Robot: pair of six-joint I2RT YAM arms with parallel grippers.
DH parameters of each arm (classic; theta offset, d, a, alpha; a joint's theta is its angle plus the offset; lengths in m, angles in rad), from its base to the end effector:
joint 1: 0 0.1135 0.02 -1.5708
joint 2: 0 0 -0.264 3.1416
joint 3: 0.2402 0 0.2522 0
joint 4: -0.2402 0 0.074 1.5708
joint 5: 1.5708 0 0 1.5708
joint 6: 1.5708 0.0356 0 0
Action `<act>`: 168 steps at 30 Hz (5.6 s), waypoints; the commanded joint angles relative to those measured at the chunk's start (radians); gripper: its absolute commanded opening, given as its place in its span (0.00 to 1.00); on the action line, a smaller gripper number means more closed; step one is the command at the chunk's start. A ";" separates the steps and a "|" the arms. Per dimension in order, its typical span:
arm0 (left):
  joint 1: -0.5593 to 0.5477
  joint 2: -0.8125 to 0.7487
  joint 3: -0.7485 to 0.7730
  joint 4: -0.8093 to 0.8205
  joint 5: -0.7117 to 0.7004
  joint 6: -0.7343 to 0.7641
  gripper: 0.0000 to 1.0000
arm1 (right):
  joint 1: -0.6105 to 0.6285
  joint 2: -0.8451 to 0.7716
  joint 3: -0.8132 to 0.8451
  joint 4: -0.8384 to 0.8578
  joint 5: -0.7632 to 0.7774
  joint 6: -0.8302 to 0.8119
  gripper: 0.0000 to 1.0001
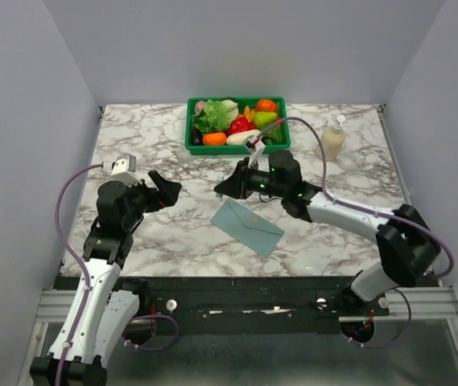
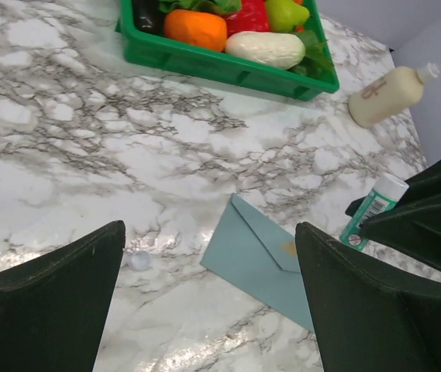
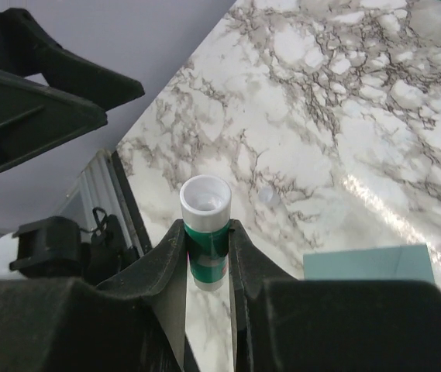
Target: Place the letter into the envelope and seal it
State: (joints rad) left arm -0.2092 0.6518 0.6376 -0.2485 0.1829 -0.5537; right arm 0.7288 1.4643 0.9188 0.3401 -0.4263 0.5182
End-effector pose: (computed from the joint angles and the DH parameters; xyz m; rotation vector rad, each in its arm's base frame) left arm 0.1563 -0.0398 0.3019 -0.1922 1.8772 -0.6974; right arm 0.2413 0.2352 0.2785 -0.5362 1.8681 1.2451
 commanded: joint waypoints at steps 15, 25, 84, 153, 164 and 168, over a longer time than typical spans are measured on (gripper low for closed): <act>0.194 0.025 0.008 -0.052 0.125 0.112 0.99 | 0.104 0.553 0.249 0.418 0.087 0.131 0.01; 0.192 0.017 -0.004 -0.066 0.110 0.117 0.99 | 0.146 0.656 0.291 0.432 0.106 0.131 0.01; 0.172 -0.006 -0.003 -0.095 0.084 0.138 0.99 | 0.231 0.732 0.247 0.404 0.282 -0.075 0.01; 0.171 -0.032 -0.003 -0.092 -0.020 0.066 0.99 | 0.373 0.391 0.005 0.463 0.544 -0.287 0.01; 0.171 0.006 0.108 -0.271 -0.091 0.066 0.99 | 0.218 -0.111 -0.009 -0.425 0.328 -0.096 0.01; 0.171 0.042 0.161 -0.360 -0.102 0.084 0.99 | 0.063 -0.166 0.047 -0.737 0.300 -0.119 0.01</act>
State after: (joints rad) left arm -0.0395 0.6670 0.7395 -0.4923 0.1253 -0.4950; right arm 0.9092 1.3380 0.9154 0.0673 -0.0410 0.3740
